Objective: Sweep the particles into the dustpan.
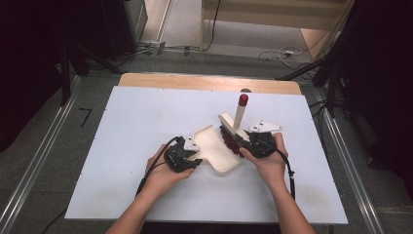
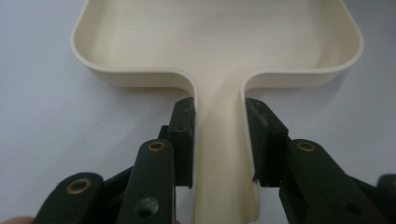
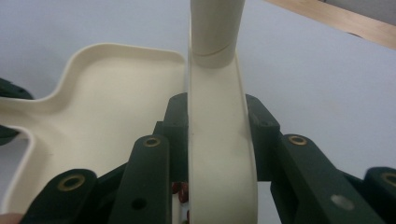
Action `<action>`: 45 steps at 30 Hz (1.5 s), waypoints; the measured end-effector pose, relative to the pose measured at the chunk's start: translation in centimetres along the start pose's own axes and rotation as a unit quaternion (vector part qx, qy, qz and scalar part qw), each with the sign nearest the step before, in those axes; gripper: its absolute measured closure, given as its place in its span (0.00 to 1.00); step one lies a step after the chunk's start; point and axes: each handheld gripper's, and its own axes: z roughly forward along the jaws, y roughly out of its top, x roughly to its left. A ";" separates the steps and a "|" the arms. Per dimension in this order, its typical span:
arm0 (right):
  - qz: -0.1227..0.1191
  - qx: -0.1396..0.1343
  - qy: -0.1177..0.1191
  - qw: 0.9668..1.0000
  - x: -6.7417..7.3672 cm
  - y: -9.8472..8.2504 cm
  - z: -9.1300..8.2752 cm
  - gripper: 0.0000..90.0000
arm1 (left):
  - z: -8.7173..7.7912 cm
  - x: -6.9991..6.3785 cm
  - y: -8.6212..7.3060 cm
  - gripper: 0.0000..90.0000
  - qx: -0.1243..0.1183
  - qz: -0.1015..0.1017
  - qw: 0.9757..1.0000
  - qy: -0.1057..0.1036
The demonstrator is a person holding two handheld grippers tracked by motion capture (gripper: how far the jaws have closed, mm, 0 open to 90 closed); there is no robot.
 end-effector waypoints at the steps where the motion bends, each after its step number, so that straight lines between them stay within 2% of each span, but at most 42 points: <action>1: -0.002 -0.001 0.005 1.000 0.4 0.1 0.0 0.73 | 0.0 0.0 0.0 0.74 0.000 0.000 1.000 0.001; 6: -0.027 -0.001 0.015 1.000 2.7 0.4 0.1 0.73 | 0.0 0.0 0.0 0.74 -0.003 -0.002 1.000 0.001; 9: -0.028 -0.004 0.032 0.999 3.9 0.6 -0.2 0.73 | 0.0 0.0 0.0 0.74 -0.002 -0.002 1.000 -0.001; 12: -0.044 -0.003 0.044 0.998 5.2 0.7 -0.3 0.73 | 0.1 0.0 -0.1 0.74 -0.003 -0.003 1.000 0.000; 16: -0.045 -0.008 0.063 0.997 5.9 1.0 -0.8 0.73 | 0.1 0.0 -0.2 0.74 -0.002 0.000 1.000 0.000; 20: -0.037 -0.020 0.067 0.997 5.1 1.6 -1.5 0.73 | 0.1 0.1 -0.2 0.74 -0.002 0.001 1.000 -0.001; 22: -0.035 -0.027 0.062 0.997 4.2 2.0 -1.9 0.73 | 0.1 0.1 -0.2 0.74 -0.002 0.000 1.000 -0.002; 24: -0.021 -0.034 0.054 0.998 3.0 2.6 -2.2 0.73 | 0.1 0.1 -0.2 0.74 -0.003 -0.001 1.000 -0.002; 28: -0.013 -0.044 0.022 0.999 0.2 3.5 -1.9 0.73 | 0.0 0.1 -0.2 0.74 -0.002 -0.002 1.000 -0.002; 31: -0.002 -0.037 -0.005 0.999 -1.7 3.7 -1.0 0.73 | 0.0 0.2 -0.3 0.74 0.000 0.000 1.000 -0.002; 34: -0.002 -0.023 -0.027 0.999 -3.0 3.6 0.2 0.73 | 0.0 0.3 -0.4 0.74 -0.002 -0.003 1.000 -0.004; 36: -0.012 -0.015 -0.045 0.999 -3.4 3.3 1.1 0.73 | 0.0 0.3 -0.4 0.74 -0.003 -0.006 1.000 -0.003; 40: -0.023 0.005 -0.063 0.998 -3.6 2.7 2.6 0.73 | -0.2 0.6 -0.5 0.74 -0.005 -0.013 1.000 -0.002; 45: -0.031 0.006 -0.034 0.999 -2.4 2.2 2.9 0.73 | -0.3 0.9 -0.7 0.74 -0.001 -0.014 1.000 -0.004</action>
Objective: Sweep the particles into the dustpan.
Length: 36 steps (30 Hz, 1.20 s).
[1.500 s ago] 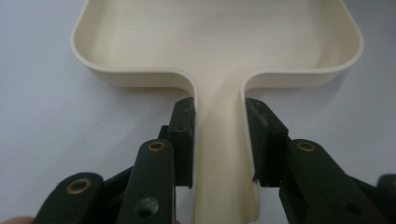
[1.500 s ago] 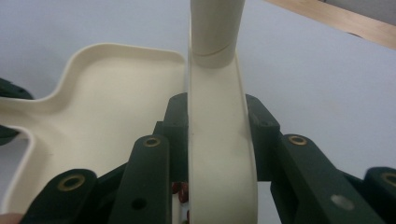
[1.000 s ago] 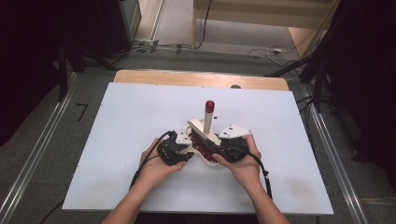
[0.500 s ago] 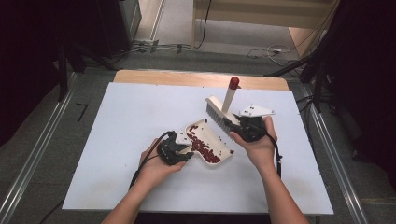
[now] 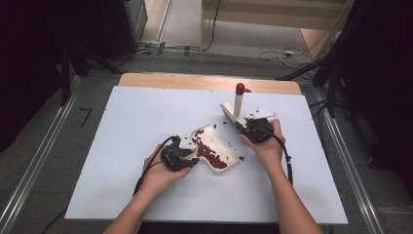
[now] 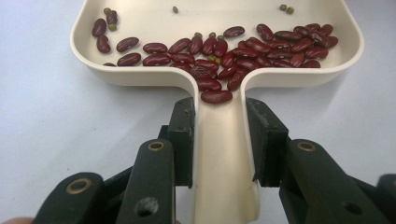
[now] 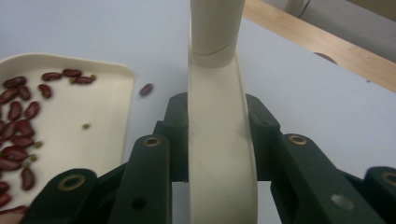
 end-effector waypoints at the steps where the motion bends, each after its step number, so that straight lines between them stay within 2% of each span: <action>1: -0.003 0.002 0.006 1.000 0.4 -0.1 0.0 0.73 | 0.0 0.0 0.0 0.74 -0.001 -0.001 1.000 -0.001; 6: -0.015 -0.004 0.027 1.000 1.7 -0.7 -0.4 0.73 | 0.1 0.1 -0.1 0.74 -0.001 -0.002 1.000 -0.002; 11: -0.024 -0.016 0.061 0.998 2.8 -0.9 -1.2 0.73 | 0.2 0.1 -0.1 0.74 -0.001 -0.004 1.000 -0.003; 15: -0.048 -0.018 0.085 0.995 4.2 -0.9 -1.8 0.73 | 0.2 0.2 -0.1 0.74 -0.001 -0.004 1.000 -0.004; 19: -0.054 -0.023 0.120 0.991 5.3 -0.6 -2.5 0.73 | 0.2 0.1 -0.1 0.74 -0.002 -0.004 1.000 -0.003; 22: -0.068 -0.021 0.128 0.989 6.0 -0.4 -3.0 0.73 | 0.2 0.1 -0.1 0.74 -0.003 -0.003 1.000 -0.001; 26: -0.047 -0.040 0.139 0.988 5.4 -0.1 -3.8 0.73 | 0.1 0.0 -0.3 0.74 -0.008 -0.004 1.000 -0.001; 30: -0.031 -0.056 0.123 0.990 3.9 -0.2 -4.8 0.73 | -0.3 0.1 -0.6 0.74 -0.009 -0.001 1.000 -0.001; 36: 0.000 -0.063 0.087 0.994 1.4 -1.0 -6.0 0.73 | -0.8 -0.1 -1.2 0.74 -0.012 0.000 1.000 -0.002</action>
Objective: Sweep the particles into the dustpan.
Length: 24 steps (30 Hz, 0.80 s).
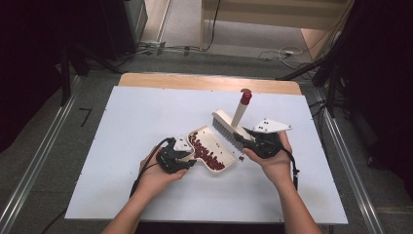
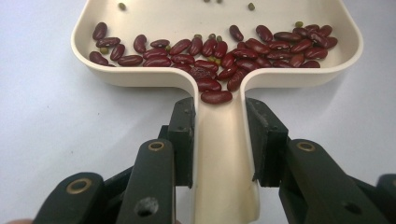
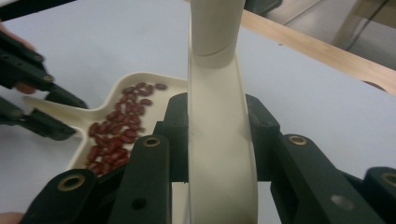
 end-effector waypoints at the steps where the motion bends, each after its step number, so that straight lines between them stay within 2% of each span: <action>1: 0.005 0.000 -0.008 1.000 -0.3 -0.2 -0.2 0.73 | -0.1 -0.1 -0.1 0.74 0.001 0.005 1.000 0.002; 5: 0.019 0.006 -0.034 0.999 -1.6 -1.2 -0.8 0.73 | -0.3 -1.0 -0.1 0.74 0.006 0.018 1.000 0.000; 12: 0.046 0.022 -0.073 0.996 -2.8 -2.9 -0.9 0.73 | -0.2 -2.1 -0.4 0.74 0.005 0.025 1.000 -0.010; 18: 0.039 0.037 -0.089 0.995 -1.9 -3.5 0.1 0.73 | -0.1 -2.7 -0.3 0.74 0.005 0.030 0.999 -0.013; 24: 0.042 0.042 -0.089 0.994 0.1 -3.5 0.7 0.73 | 0.0 -2.8 -0.3 0.74 0.004 0.030 0.999 -0.015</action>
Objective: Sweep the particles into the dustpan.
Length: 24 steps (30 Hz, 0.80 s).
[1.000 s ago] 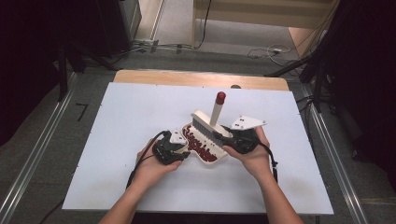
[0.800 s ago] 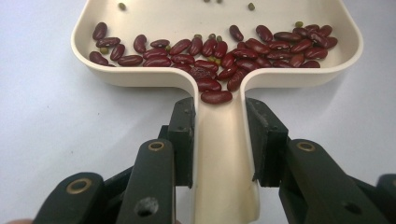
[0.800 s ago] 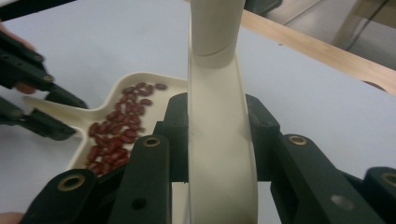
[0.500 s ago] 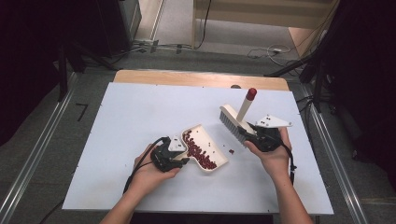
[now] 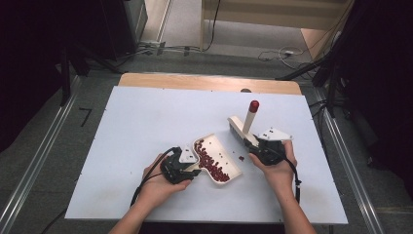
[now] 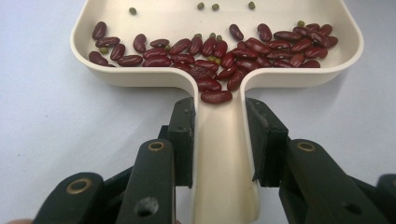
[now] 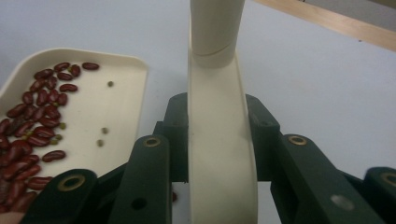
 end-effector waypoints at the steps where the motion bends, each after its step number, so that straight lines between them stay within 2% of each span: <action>1: -0.003 0.001 -0.001 1.000 0.3 0.0 0.0 0.73 | 0.0 0.0 0.0 0.74 -0.001 0.000 1.000 0.000; 6: 0.003 0.004 -0.008 1.000 2.0 0.0 0.0 0.73 | 0.1 0.0 0.0 0.74 0.000 0.001 1.000 -0.001; 9: 0.007 0.003 -0.003 1.000 2.8 0.0 -0.1 0.73 | 0.1 0.0 0.0 0.74 0.000 0.000 1.000 -0.001; 13: 0.019 0.004 0.022 1.000 4.0 0.3 -0.4 0.73 | 0.2 0.0 0.0 0.74 -0.002 -0.002 1.000 -0.001; 17: 0.005 0.003 0.027 1.000 5.5 0.4 -0.6 0.73 | 0.3 0.0 -0.1 0.74 -0.002 -0.004 1.000 -0.001; 20: 0.016 -0.001 0.054 0.998 5.8 0.7 -1.1 0.73 | 0.3 0.0 -0.1 0.74 -0.003 -0.004 1.000 -0.001; 24: 0.013 -0.007 0.065 0.998 5.9 0.9 -1.7 0.73 | 0.3 0.0 -0.1 0.74 -0.004 -0.004 1.000 -0.002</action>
